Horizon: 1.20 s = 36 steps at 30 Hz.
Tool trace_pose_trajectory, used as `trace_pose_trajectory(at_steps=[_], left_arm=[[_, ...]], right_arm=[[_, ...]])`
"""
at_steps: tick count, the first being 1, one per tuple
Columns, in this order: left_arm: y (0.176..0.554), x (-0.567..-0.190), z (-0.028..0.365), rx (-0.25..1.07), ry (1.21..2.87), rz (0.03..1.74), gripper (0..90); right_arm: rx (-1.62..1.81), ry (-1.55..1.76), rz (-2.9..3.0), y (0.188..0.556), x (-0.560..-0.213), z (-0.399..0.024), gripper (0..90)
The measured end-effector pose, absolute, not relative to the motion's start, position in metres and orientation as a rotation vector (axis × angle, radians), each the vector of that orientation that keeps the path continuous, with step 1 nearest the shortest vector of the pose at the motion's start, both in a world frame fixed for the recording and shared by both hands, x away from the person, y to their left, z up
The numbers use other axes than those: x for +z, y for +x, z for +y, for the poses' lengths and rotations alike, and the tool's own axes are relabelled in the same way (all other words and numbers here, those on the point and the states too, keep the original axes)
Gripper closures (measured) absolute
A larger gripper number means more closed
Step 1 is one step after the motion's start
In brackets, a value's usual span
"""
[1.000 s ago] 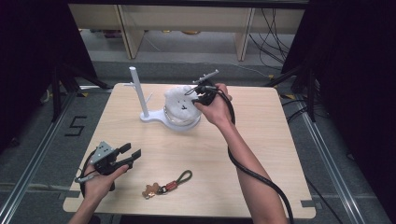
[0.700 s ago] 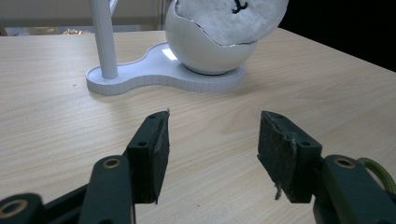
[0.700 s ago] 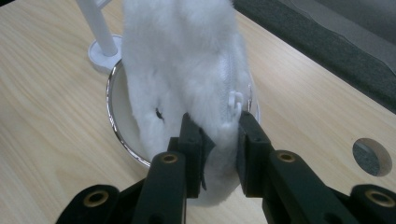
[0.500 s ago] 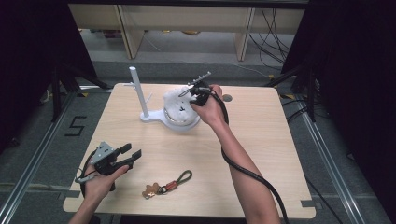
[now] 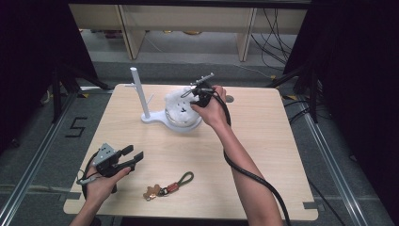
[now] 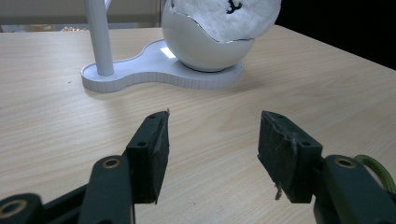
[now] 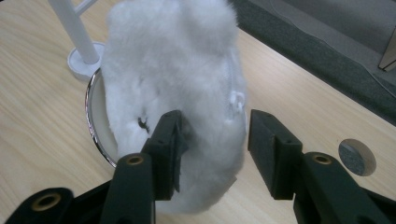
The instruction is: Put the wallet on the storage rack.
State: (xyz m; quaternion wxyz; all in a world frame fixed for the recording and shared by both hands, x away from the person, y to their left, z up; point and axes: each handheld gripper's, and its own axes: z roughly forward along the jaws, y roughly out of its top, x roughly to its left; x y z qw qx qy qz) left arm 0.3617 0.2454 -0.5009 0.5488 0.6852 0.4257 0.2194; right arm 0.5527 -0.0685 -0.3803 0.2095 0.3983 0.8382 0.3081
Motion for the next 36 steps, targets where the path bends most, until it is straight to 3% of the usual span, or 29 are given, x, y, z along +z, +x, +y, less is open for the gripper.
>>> trace_pose_trajectory(at_steps=[26, 36], left_arm=[[0.361, -0.501, 0.244, 0.522, 1.626, 1.003, 39.6], [0.360, -0.500, 0.241, 0.524, 1.637, 1.002, 33.9]], right_arm=[[1.018, 1.155, 2.275, 0.533, -0.364, -0.090, 45.7], [1.084, 1.184, 2.259, 0.514, -0.364, -0.108, 44.5]])
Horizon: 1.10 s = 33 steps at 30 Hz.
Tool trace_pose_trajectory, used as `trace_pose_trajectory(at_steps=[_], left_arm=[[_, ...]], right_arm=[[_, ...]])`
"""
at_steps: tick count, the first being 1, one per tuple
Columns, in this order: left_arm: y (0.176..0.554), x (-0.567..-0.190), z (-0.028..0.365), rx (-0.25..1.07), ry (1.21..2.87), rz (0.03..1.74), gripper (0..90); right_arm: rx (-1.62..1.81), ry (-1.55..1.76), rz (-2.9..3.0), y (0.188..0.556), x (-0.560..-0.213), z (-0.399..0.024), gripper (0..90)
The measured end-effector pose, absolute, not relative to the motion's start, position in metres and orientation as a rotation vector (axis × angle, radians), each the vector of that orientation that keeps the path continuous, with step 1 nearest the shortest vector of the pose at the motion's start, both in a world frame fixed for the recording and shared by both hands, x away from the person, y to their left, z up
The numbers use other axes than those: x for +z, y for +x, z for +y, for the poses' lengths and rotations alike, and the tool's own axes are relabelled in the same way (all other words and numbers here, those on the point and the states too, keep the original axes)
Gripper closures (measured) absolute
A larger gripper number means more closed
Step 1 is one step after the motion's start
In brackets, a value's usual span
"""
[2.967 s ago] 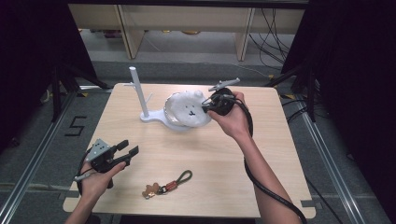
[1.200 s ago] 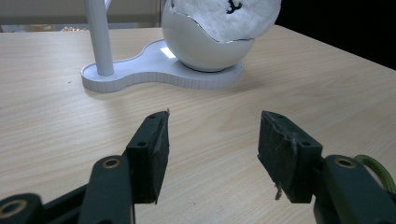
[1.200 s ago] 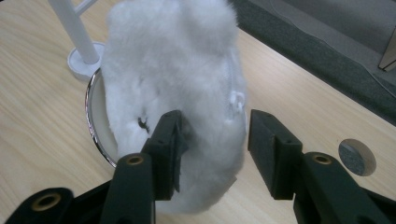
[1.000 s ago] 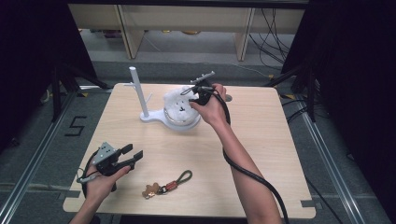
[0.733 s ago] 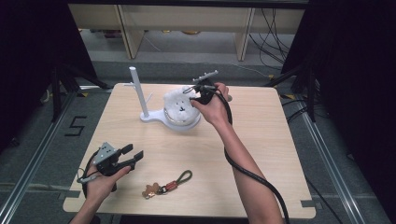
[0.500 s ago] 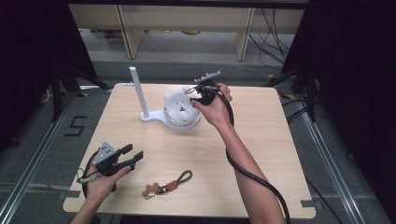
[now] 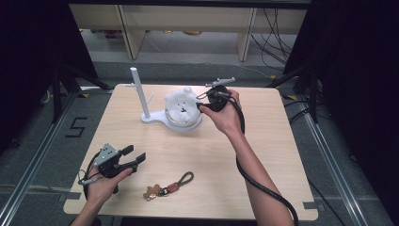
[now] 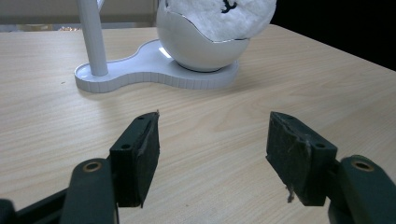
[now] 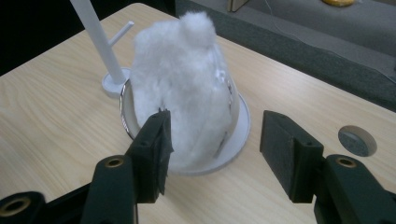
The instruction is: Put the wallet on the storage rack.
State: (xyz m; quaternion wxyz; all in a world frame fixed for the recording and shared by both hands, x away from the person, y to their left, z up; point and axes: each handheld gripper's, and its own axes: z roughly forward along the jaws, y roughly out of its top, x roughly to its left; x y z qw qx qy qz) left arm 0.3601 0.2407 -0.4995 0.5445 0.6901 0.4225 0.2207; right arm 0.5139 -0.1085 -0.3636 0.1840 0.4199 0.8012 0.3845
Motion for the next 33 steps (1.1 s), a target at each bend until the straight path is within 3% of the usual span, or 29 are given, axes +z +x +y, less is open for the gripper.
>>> trace_pose_trajectory(at_steps=[17, 25, 33], left_arm=[[0.355, -0.487, 0.231, 0.497, 1.726, 0.939, 33.9], [0.355, -0.479, 0.222, 0.418, 1.819, 0.878, 35.9], [0.355, -0.469, 0.214, 0.333, 1.971, 0.806, 36.6]], right_arm=[[1.127, 1.270, 2.201, 0.463, -0.390, -0.166, 42.9], [1.157, 1.440, 2.107, 0.417, -0.423, -0.209, 43.0], [1.174, 1.477, 2.066, 0.397, -0.440, -0.230, 42.8]])
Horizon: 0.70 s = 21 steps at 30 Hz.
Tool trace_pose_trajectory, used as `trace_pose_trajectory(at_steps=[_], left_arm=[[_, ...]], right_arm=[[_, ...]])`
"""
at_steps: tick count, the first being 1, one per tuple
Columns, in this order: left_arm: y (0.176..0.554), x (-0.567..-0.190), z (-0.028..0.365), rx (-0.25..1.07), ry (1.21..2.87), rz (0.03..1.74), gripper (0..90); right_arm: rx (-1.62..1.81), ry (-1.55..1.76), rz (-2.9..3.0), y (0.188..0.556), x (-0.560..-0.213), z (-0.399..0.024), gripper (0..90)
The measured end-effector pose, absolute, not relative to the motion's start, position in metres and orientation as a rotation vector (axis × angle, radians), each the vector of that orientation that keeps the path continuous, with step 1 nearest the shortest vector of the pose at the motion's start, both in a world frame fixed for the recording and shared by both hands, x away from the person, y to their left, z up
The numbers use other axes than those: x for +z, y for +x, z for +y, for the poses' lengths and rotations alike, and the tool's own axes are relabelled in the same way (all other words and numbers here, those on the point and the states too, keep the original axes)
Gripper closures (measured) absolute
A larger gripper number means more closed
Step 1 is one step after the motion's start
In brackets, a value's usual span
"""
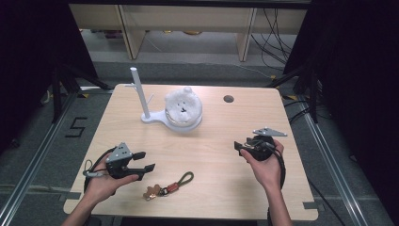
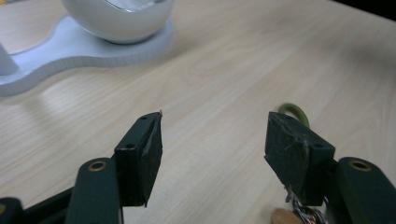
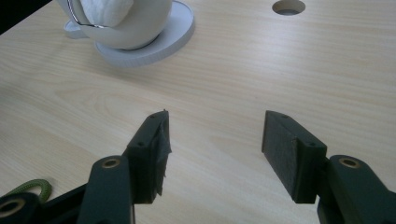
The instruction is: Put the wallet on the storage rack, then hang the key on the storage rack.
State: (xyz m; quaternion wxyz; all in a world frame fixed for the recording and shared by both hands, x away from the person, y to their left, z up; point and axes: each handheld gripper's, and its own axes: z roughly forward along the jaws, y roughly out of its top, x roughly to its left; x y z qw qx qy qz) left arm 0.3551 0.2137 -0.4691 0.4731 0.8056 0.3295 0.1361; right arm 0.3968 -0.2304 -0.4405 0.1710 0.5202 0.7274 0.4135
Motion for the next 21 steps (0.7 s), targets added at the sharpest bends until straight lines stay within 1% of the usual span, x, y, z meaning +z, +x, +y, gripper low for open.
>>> trace_pose_trajectory(at_steps=[1, 5, 6, 8, 12, 14, 21], left_arm=[[0.355, -0.466, 0.210, 0.302, 2.013, 0.779, 36.7], [0.356, -0.457, 0.203, 0.272, 2.130, 0.704, 37.2], [0.356, -0.456, 0.201, 0.262, 2.132, 0.707, 37.3], [0.357, -0.451, 0.197, 0.252, 2.188, 0.678, 37.6], [0.358, -0.447, 0.188, 0.221, 2.223, 0.659, 38.7], [0.359, -0.446, 0.185, 0.197, 2.272, 0.625, 38.8], [0.360, -0.452, 0.170, 0.136, 2.362, 0.588, 39.2]], right_arm=[[1.181, 1.488, 2.054, 0.395, -0.441, -0.231, 42.9], [1.166, 1.476, 2.071, 0.393, -0.444, -0.233, 42.8], [1.165, 1.496, 2.060, 0.392, -0.444, -0.232, 42.8], [1.170, 1.487, 2.080, 0.393, -0.446, -0.234, 42.8], [1.153, 1.490, 2.100, 0.394, -0.449, -0.233, 42.8], [1.145, 1.491, 2.093, 0.394, -0.449, -0.233, 42.8], [1.134, 1.500, 2.113, 0.393, -0.448, -0.231, 42.8]])
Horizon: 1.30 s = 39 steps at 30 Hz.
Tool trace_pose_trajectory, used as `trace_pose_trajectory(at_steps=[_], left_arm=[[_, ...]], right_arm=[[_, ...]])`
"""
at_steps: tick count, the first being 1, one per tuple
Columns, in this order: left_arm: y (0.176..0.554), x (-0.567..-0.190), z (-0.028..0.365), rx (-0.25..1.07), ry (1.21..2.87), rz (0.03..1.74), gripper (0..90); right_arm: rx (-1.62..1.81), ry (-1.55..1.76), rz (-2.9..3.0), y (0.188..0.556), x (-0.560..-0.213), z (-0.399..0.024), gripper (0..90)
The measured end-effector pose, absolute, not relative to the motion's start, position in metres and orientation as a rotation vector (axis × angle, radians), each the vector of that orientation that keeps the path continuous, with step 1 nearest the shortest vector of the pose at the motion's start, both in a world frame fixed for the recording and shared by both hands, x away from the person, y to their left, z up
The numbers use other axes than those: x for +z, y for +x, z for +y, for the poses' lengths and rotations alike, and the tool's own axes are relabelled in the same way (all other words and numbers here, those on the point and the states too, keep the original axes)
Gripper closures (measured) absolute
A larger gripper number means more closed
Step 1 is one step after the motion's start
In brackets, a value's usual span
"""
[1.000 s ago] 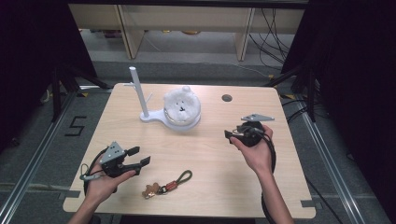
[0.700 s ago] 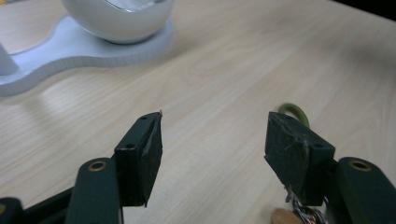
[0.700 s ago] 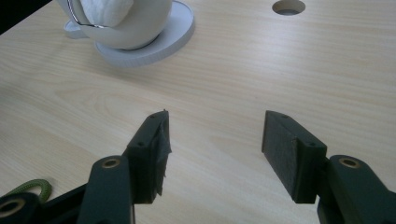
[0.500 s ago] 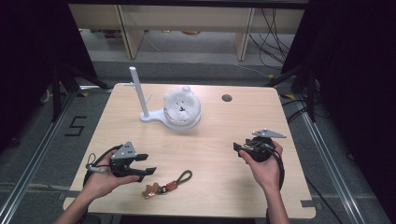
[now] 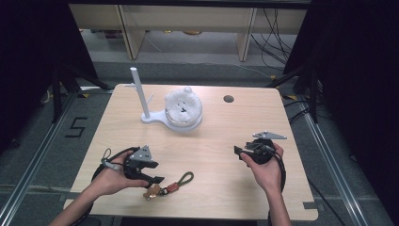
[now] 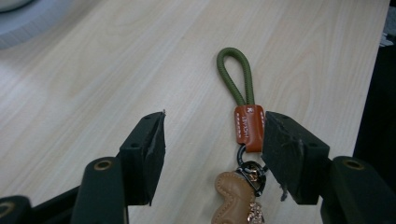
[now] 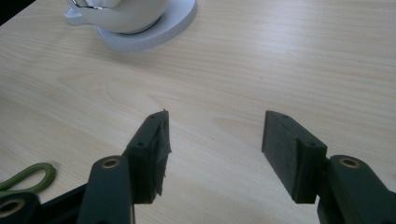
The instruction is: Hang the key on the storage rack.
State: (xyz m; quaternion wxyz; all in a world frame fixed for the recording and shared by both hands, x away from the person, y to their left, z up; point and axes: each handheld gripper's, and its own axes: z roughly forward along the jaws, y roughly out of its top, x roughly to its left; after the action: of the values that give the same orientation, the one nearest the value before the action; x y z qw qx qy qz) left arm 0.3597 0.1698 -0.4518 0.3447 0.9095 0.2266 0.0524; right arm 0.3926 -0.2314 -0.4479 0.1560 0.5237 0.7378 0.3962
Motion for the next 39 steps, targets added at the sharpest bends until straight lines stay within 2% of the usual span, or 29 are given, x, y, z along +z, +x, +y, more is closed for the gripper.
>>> trace_pose_trajectory(at_steps=[3, 14, 22, 39], left_arm=[[0.362, -0.452, 0.165, 0.119, 2.436, 0.554, 40.3], [0.351, -0.464, 0.140, 0.051, 2.524, 0.541, 46.4], [0.357, -0.463, 0.135, 0.056, 2.625, 0.497, 46.3], [0.359, -0.470, 0.115, 0.017, 2.680, 0.489, 45.3]], right_arm=[[1.147, 1.500, 2.118, 0.393, -0.448, -0.231, 42.8], [1.157, 1.530, 2.134, 0.391, -0.448, -0.222, 42.8], [1.147, 1.489, 2.152, 0.394, -0.449, -0.225, 42.8], [1.137, 1.475, 2.153, 0.394, -0.449, -0.224, 42.8]])
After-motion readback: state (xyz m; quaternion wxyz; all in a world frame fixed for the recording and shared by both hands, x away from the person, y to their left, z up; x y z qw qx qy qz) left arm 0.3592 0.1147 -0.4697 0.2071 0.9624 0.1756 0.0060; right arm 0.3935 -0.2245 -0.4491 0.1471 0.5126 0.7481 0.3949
